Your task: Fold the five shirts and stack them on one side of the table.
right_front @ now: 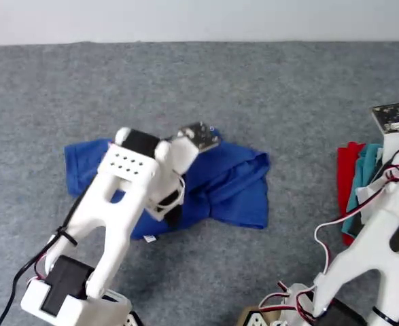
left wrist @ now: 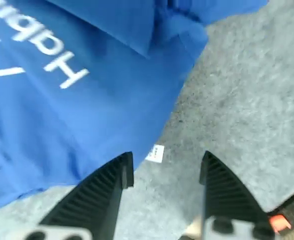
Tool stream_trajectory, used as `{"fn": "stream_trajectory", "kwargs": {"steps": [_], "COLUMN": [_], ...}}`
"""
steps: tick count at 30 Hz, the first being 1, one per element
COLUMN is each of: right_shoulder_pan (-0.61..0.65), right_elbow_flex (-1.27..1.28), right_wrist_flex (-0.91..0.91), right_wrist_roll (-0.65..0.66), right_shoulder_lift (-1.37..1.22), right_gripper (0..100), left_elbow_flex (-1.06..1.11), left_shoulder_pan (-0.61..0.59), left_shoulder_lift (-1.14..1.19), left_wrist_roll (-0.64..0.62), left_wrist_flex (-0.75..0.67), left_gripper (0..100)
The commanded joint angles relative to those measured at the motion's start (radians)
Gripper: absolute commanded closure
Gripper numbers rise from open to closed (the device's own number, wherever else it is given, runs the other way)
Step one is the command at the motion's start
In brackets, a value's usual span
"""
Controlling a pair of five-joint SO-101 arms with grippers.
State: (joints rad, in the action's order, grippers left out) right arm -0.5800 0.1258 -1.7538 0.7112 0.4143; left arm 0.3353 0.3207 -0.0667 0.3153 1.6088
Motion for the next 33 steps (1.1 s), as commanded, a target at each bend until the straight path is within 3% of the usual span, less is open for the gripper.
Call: {"fn": "stream_trajectory", "kwargs": {"steps": [1, 9, 14, 15, 24, 33], "right_shoulder_pan": [0.005, 0.002, 0.002, 0.002, 0.005, 0.008], "right_elbow_flex": [0.035, 0.101, 0.101, 0.101, 0.101, 0.101], "right_wrist_flex": [-0.041, -0.041, -0.039, -0.039, -0.039, -0.038], "right_wrist_roll": [-0.008, -0.006, -0.005, -0.005, -0.005, -0.008], "right_shoulder_lift": [0.041, 0.042, 0.042, 0.042, 0.042, 0.042], "right_gripper": [99.0, 99.0, 99.0, 99.0, 99.0, 99.0], "left_elbow_flex": [0.128, 0.242, 0.240, 0.226, -0.096, -0.249], "left_shoulder_pan": [-0.003, -0.100, -0.143, -0.152, -0.350, -0.499], "left_shoulder_lift": [-0.011, 0.133, 0.170, 0.160, -0.126, -0.218], "left_wrist_roll": [0.011, 0.003, 0.031, 0.058, 0.086, 0.087], "left_wrist_flex": [-0.150, -0.390, -0.448, -0.439, -0.143, -0.017], "left_gripper": [78, 78, 94, 99, 99, 99]}}
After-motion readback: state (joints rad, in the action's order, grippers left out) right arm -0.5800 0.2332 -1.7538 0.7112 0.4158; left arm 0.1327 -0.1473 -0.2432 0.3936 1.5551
